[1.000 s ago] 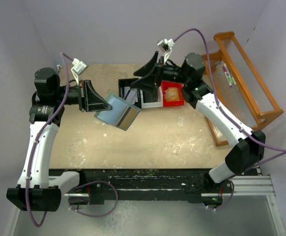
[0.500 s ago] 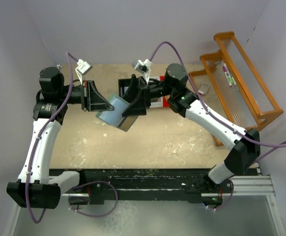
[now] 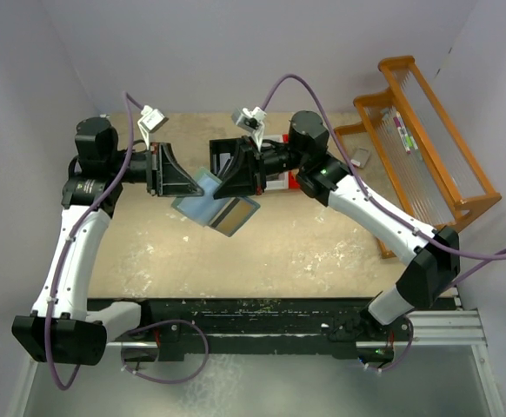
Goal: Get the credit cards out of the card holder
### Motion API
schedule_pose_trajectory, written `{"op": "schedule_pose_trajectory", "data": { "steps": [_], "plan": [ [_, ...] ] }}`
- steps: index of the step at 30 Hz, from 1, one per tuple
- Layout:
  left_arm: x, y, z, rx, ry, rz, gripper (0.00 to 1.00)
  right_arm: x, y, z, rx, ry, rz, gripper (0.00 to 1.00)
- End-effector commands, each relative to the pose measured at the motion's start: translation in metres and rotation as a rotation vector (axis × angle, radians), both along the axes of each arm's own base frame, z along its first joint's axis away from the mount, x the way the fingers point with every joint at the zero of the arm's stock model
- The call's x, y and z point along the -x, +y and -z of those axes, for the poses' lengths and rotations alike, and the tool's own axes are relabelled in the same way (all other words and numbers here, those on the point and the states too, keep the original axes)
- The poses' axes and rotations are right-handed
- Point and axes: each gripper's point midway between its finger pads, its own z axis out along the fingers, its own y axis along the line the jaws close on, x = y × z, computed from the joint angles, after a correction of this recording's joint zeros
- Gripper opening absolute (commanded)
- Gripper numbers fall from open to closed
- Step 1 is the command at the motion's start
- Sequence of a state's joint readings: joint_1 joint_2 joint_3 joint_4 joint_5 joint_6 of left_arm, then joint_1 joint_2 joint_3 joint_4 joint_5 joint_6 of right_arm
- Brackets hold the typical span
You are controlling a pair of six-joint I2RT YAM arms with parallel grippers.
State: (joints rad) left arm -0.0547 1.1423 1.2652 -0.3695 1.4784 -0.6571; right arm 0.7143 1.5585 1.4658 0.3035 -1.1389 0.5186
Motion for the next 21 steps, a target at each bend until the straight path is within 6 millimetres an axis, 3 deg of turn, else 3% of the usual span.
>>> {"op": "schedule_pose_trajectory", "data": {
  "steps": [1, 2, 4, 8, 14, 21],
  "plan": [
    [-0.014, 0.000, -0.006, -0.022, -0.096, -0.073, 0.46, 0.005, -0.002, -0.024, -0.039, -0.027, 0.026, 0.00],
    [-0.016, 0.001, -0.008, -0.024, -0.114, -0.090, 0.60, -0.001, -0.003, -0.028, -0.054, -0.017, 0.071, 0.00],
    [-0.017, 0.002, -0.014, -0.023, -0.159, -0.120, 0.77, -0.006, -0.007, -0.049, -0.141, -0.002, 0.151, 0.00],
    [-0.018, 0.003, -0.018, -0.021, -0.220, -0.195, 0.89, -0.027, -0.026, -0.082, -0.316, 0.110, 0.360, 0.00],
    [-0.018, 0.004, -0.010, -0.024, -0.194, -0.238, 0.89, -0.037, -0.062, -0.110, -0.624, 0.306, 0.502, 0.00],
    [-0.017, 0.001, -0.005, 0.036, -0.115, -0.237, 0.75, -0.040, -0.066, -0.115, -0.755, 0.419, 0.517, 0.00]
  ]
}}
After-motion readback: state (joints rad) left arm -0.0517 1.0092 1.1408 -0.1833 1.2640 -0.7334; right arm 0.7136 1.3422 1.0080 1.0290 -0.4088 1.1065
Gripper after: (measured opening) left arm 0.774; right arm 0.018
